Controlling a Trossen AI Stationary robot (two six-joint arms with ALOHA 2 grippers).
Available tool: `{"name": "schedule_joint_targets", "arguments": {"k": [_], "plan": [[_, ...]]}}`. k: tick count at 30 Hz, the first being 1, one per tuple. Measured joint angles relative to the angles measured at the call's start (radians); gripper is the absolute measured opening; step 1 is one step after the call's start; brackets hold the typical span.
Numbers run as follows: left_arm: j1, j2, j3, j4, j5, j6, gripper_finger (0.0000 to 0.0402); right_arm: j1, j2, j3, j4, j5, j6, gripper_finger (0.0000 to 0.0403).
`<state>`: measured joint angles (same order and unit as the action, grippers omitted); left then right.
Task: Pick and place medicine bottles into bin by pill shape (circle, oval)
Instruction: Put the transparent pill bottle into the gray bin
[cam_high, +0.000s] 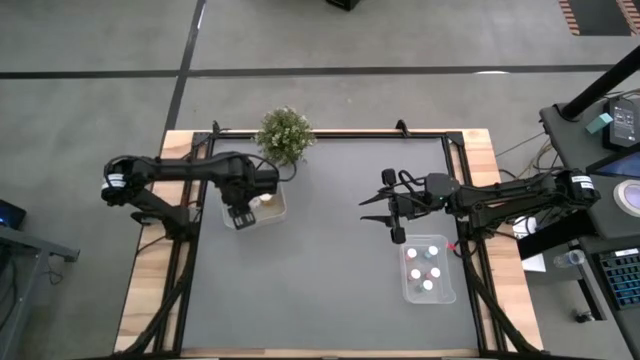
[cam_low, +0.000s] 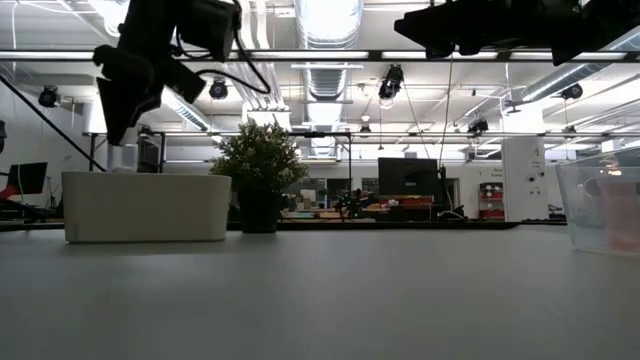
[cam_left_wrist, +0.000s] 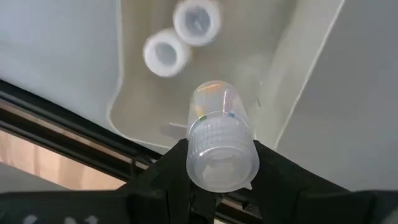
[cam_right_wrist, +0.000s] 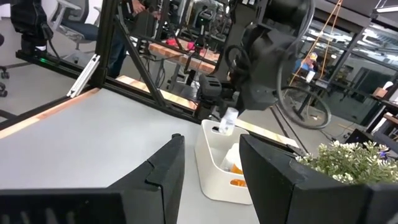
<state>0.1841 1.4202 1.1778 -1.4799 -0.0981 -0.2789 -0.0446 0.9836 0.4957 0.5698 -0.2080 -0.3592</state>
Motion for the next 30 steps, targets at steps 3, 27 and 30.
{"name": "schedule_joint_targets", "arguments": {"k": [3,27,30], "plan": [[0.0,-0.001,-0.032,0.007,0.019,-0.001,0.0127,0.0,0.0,0.0,0.0,0.0,0.0,0.0144],[0.007,0.019,-0.188,0.225,0.02,0.029,0.0127,-0.005,0.0,0.001,-0.016,0.0,-0.008,0.0144],[0.007,0.019,-0.201,0.229,0.019,0.029,0.0127,-0.005,0.0,0.001,-0.015,0.0,-0.008,0.0144]]}}
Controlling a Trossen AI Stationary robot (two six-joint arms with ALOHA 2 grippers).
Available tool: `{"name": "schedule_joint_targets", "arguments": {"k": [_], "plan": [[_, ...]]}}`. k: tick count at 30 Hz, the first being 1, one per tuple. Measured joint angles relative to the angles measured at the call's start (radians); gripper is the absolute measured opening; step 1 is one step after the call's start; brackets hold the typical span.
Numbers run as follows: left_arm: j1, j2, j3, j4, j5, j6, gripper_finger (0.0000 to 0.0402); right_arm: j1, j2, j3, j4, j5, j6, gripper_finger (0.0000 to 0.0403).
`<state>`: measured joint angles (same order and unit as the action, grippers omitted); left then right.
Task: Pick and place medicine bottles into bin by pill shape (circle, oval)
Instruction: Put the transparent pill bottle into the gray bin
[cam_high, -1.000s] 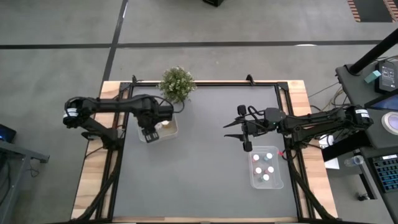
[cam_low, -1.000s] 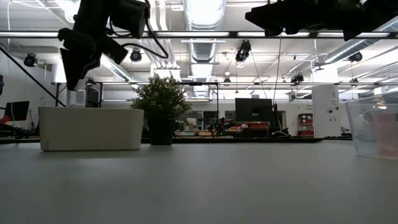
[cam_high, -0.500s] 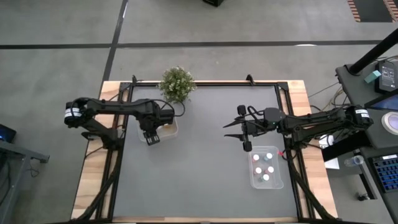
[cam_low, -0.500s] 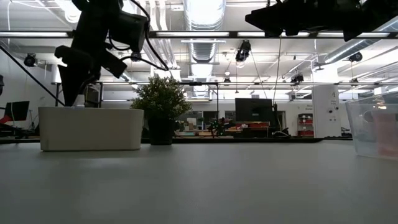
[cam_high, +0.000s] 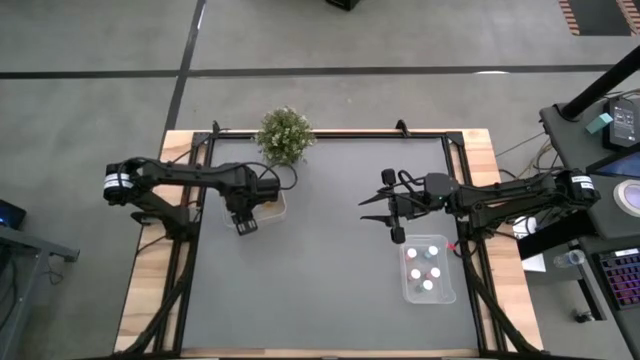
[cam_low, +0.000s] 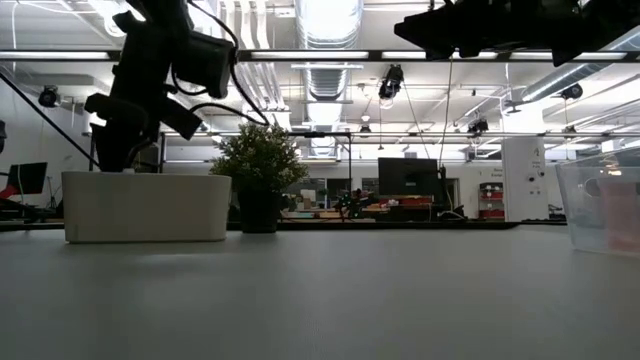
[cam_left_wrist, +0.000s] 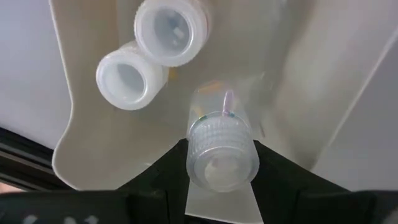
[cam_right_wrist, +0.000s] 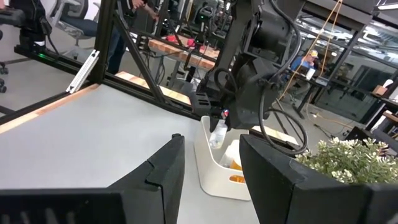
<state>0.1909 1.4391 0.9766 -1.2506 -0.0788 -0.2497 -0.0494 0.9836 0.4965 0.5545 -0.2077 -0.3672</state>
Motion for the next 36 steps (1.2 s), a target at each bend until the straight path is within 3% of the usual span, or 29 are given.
{"name": "schedule_joint_targets", "arguments": {"k": [32,36], "plan": [[0.0,0.0,-0.047,0.072,-0.015,-0.004,0.0128,0.0,0.0,0.0,0.0,0.0,-0.009,0.0144],[0.0,0.0,-0.047,0.072,-0.015,-0.005,0.0145,0.0,0.0,0.0,0.0,0.0,-0.01,0.0144]]}}
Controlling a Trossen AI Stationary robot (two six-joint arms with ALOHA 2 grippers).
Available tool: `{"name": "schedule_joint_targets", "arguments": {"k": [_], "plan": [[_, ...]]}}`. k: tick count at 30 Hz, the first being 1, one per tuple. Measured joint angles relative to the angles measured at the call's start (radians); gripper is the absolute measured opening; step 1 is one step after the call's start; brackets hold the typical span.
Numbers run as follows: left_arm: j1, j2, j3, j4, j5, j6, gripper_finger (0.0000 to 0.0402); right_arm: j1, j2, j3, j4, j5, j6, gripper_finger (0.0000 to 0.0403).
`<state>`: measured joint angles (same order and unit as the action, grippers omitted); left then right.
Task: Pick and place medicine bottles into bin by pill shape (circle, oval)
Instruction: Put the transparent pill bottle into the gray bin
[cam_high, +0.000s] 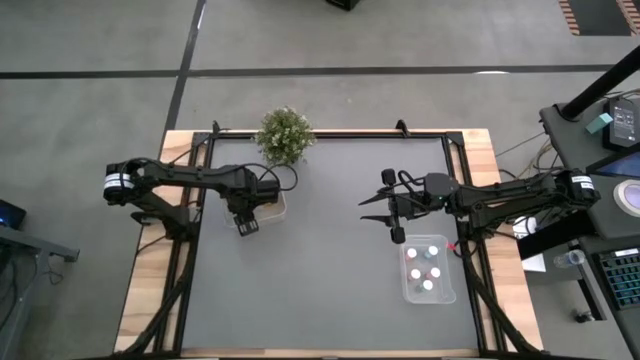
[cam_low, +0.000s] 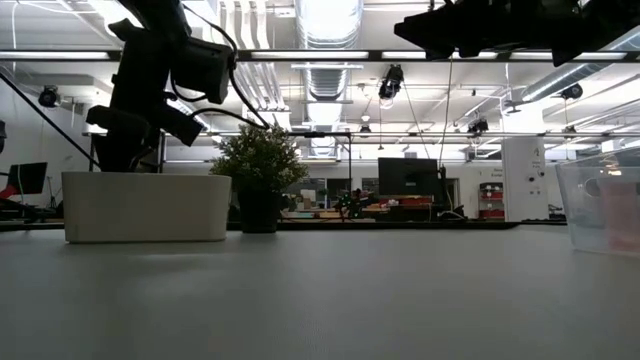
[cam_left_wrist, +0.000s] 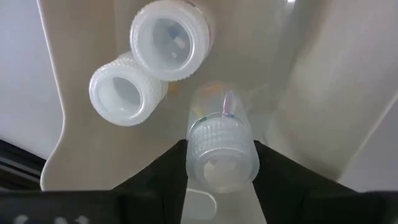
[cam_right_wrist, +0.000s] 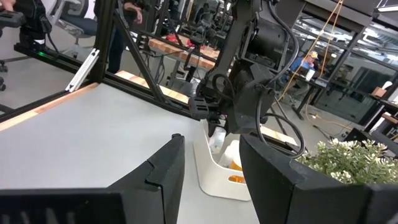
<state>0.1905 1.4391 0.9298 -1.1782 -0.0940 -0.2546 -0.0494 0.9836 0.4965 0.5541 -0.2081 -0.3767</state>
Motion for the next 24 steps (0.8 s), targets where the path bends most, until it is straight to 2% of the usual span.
{"name": "schedule_joint_targets", "arguments": {"k": [10,24], "plan": [[0.0,0.0,0.0,-0.001,-0.001,0.0,0.021,0.0,0.0,0.0,0.0,0.0,0.0,0.0144],[-0.003,-0.017,0.092,-0.018,0.0,0.005,0.0217,0.0,0.0,0.0,-0.002,0.0,-0.001,0.0144]]}}
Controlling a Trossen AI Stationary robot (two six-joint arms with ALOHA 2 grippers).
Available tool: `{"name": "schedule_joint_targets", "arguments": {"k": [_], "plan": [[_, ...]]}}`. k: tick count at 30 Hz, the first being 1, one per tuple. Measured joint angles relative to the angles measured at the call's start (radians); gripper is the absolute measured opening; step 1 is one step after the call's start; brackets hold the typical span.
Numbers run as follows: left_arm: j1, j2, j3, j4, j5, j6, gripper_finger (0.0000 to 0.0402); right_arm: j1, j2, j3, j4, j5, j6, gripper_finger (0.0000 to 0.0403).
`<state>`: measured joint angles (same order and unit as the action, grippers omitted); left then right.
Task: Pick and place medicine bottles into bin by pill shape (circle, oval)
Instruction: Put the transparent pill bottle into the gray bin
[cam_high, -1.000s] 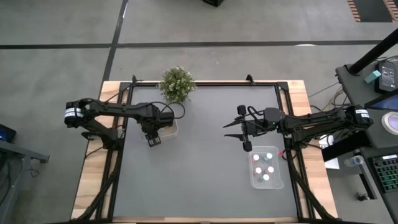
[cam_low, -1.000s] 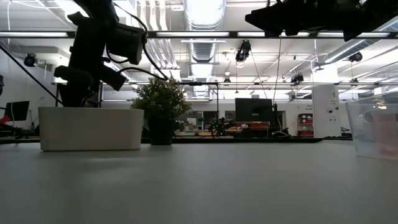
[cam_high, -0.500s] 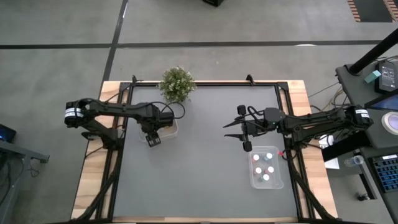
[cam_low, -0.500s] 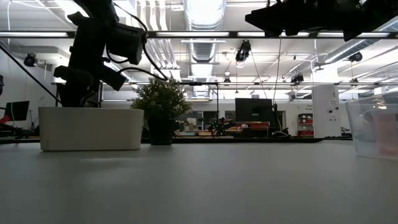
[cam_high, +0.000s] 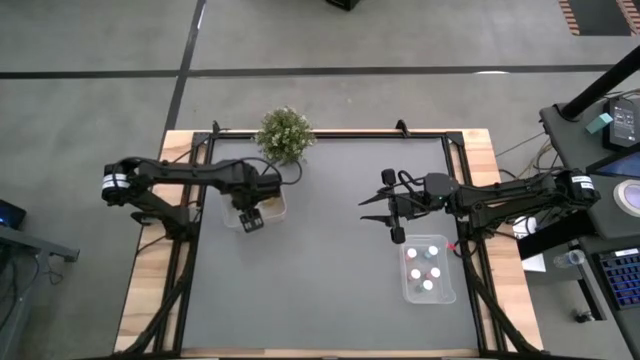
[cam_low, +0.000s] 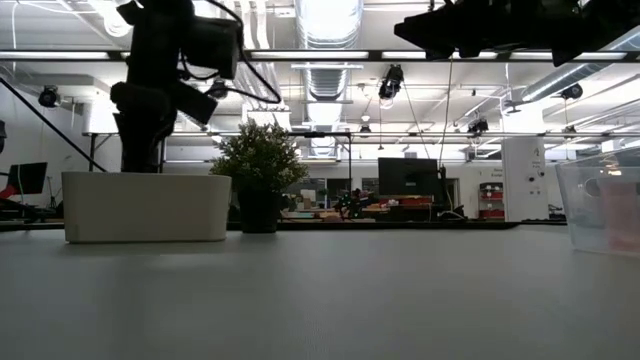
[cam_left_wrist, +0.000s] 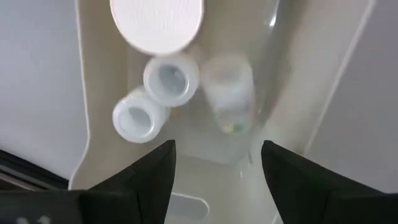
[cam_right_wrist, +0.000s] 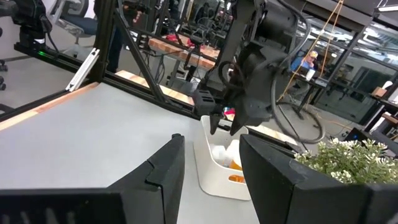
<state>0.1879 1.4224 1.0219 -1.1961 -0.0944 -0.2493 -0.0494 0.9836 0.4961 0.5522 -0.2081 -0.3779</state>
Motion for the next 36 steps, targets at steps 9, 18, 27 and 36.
{"name": "schedule_joint_targets", "arguments": {"k": [9,18,27,36], "plan": [[0.0,0.0,0.015,0.001,0.008,-0.025,0.0217,0.0,0.0,0.0,-0.009,0.0,0.0,0.0144],[-0.023,-0.055,0.004,0.11,0.008,0.007,0.0209,0.0,-0.002,-0.001,-0.038,0.013,0.001,0.0144],[-0.015,-0.231,-0.02,0.151,0.006,-0.334,0.0165,-0.004,-0.05,0.003,-0.101,0.213,0.012,0.0144],[-0.016,-0.184,-0.097,0.175,0.072,-0.583,0.0131,-0.04,-0.045,0.054,-0.105,0.324,-0.071,0.0144]]}}
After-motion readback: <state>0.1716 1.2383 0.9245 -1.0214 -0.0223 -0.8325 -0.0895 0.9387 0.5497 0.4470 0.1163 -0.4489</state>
